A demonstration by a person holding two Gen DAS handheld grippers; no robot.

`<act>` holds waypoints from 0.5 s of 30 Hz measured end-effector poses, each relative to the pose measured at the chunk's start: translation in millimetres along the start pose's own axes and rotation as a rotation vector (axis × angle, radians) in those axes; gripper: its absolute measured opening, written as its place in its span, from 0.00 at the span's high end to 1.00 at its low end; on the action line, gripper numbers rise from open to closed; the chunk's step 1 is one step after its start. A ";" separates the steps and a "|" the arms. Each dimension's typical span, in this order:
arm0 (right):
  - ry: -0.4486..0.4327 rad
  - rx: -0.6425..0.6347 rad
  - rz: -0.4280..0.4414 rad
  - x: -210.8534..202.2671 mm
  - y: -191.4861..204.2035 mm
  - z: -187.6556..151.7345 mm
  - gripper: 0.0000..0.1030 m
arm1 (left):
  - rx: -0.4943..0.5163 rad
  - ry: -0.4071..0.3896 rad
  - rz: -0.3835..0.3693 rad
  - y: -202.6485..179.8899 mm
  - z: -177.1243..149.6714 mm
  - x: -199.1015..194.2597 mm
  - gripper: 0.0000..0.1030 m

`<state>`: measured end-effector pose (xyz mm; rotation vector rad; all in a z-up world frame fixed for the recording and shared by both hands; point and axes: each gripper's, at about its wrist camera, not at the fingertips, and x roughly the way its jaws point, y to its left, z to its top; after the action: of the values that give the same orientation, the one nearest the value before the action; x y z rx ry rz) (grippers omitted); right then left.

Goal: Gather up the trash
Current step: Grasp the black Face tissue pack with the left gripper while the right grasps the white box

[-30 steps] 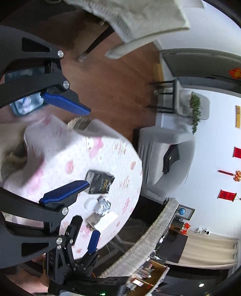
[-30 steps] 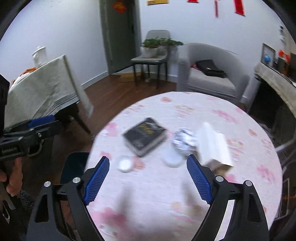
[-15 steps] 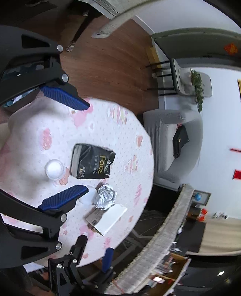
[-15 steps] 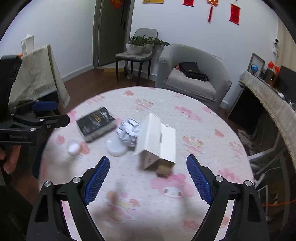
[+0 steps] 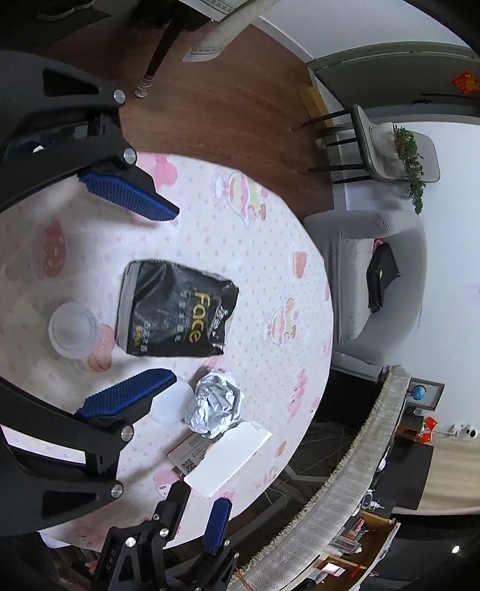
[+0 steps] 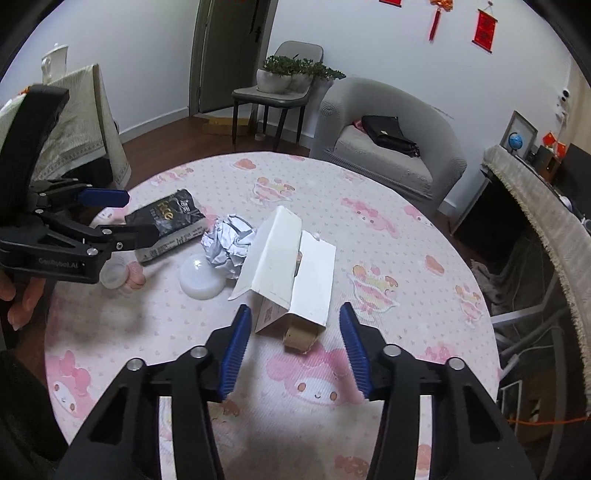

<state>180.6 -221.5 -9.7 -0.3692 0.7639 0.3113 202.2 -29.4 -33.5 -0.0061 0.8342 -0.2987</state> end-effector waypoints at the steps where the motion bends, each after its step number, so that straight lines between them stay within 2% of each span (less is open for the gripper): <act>1: 0.002 -0.005 -0.003 1.6 0.4 0.5 0.56 | 0.010 0.006 0.005 -2.3 -0.6 1.6 0.21; 4: 0.001 -0.012 0.001 5.3 1.9 2.9 0.57 | 0.037 0.026 0.024 -7.8 -2.3 6.4 0.27; 8: -0.012 -0.022 -0.008 7.9 4.1 7.7 0.57 | 0.037 0.037 0.009 -6.8 -2.7 10.4 0.30; 9: -0.018 -0.024 -0.014 8.4 4.8 9.6 0.57 | 0.033 0.044 0.011 -5.7 -2.7 11.7 0.34; 13: -0.015 -0.043 -0.030 16.1 8.6 13.9 0.57 | 0.022 0.049 0.001 -4.0 -2.4 14.0 0.36; 15: -0.019 -0.052 -0.042 18.3 10.3 15.1 0.58 | 0.025 0.052 -0.005 -4.5 -3.0 14.8 0.40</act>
<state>198.1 -203.2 -14.9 -0.4302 0.7297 0.2956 208.2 -37.3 -45.8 0.0231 0.8821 -0.3147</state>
